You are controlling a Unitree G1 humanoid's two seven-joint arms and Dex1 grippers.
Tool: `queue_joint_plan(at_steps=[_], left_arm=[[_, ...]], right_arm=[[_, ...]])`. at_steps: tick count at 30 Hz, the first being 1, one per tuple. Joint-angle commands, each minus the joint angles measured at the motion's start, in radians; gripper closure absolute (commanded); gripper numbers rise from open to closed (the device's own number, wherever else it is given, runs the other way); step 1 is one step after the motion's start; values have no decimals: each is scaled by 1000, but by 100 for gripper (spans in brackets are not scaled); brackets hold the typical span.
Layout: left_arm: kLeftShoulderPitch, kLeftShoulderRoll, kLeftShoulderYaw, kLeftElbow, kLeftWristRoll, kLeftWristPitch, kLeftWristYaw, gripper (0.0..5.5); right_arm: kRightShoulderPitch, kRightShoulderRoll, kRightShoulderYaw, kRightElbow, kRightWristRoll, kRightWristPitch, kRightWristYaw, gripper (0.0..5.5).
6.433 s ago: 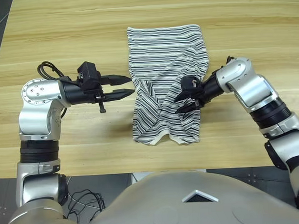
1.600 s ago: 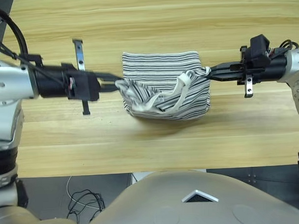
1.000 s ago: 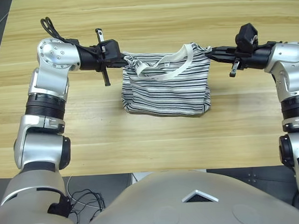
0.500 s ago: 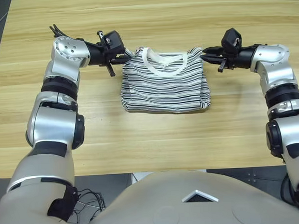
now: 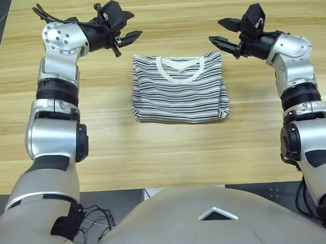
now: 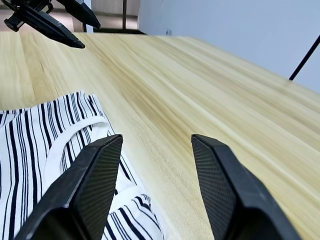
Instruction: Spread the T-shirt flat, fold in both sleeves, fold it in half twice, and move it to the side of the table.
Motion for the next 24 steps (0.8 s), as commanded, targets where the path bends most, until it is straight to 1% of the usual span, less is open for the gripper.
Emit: queue_joint_plan(at_steps=[1, 3, 4, 9, 12, 16, 18, 19, 21, 22, 24], left_arm=[[261, 50, -68, -447, -19, 100, -90, 339], [350, 77, -116, -550, 30, 121, -109, 339], [371, 92, -140, -542, 80, 109, -99, 339], [382, 121, -219, -369, 279, 43, 23, 339], [370, 103, -230, -275, 271, 7, 24, 339], [348, 96, -243, -221, 278, -63, 38, 339], [334, 96, -260, -204, 317, -111, 80, 339], [326, 103, -277, -201, 356, -153, 118, 339], [305, 128, -315, -213, 476, -273, 247, 339], [284, 146, -344, -229, 586, -335, 365, 339], [222, 197, -424, -261, 848, -408, 614, 339]], right_arm=[[5, 0, 68, 60, -111, -59, -42, 296], [15, 2, 103, 89, -158, -81, -52, 296], [18, 3, 116, 105, -178, -90, -58, 296], [25, 1, 175, 186, -276, -137, -104, 296], [22, -1, 197, 228, -319, -156, -136, 296], [25, -16, 224, 240, -360, -176, -131, 296], [43, -34, 252, 227, -389, -192, -116, 296], [62, -43, 265, 205, -393, -196, -88, 296], [124, -49, 269, 97, -346, -162, 18, 296], [167, -49, 263, -10, -295, -97, 85, 296], [273, -65, 264, -338, -185, 132, 182, 296]])
